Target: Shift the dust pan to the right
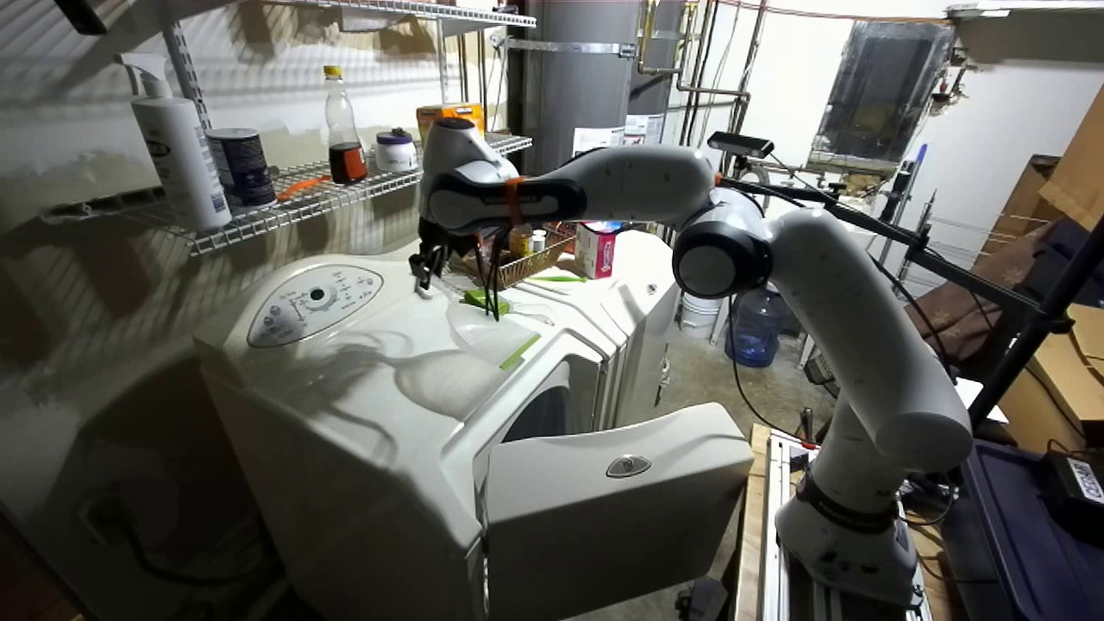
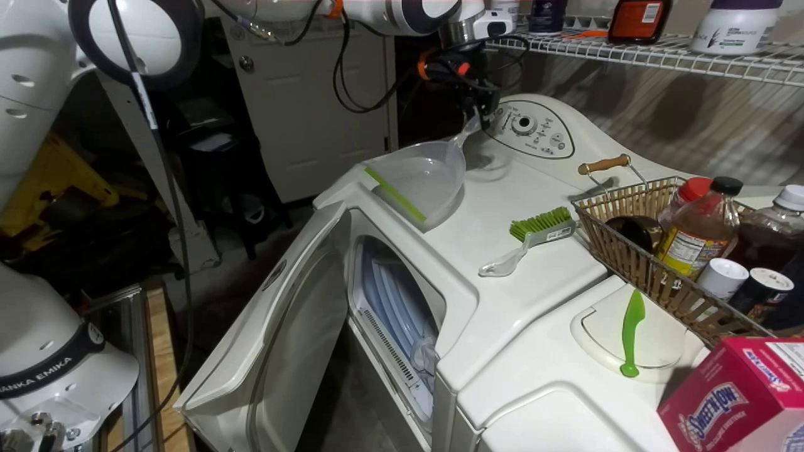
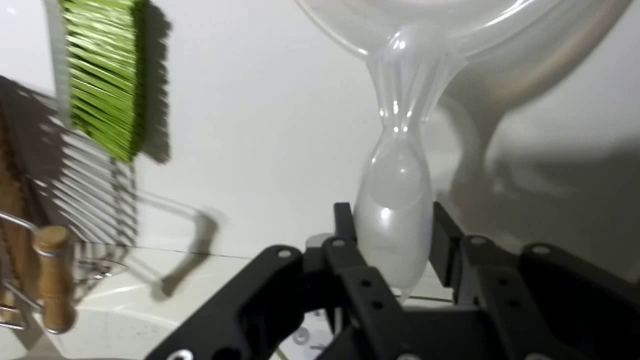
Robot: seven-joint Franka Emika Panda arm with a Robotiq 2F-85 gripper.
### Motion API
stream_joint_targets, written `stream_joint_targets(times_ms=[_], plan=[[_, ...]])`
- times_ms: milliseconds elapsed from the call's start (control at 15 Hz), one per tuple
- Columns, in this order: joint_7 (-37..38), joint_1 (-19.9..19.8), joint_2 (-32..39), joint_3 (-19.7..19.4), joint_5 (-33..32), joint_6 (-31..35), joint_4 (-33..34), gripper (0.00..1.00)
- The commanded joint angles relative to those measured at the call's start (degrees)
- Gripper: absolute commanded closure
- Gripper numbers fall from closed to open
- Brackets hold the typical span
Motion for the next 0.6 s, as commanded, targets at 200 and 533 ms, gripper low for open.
stream_joint_targets(times_ms=[200,533], plan=[[9.78,-1.88,3.96,-9.78,-3.85,-9.52,5.65,0.87],[17.24,-3.6,4.82,-16.53,-3.96,-15.29,6.33,0.87]])
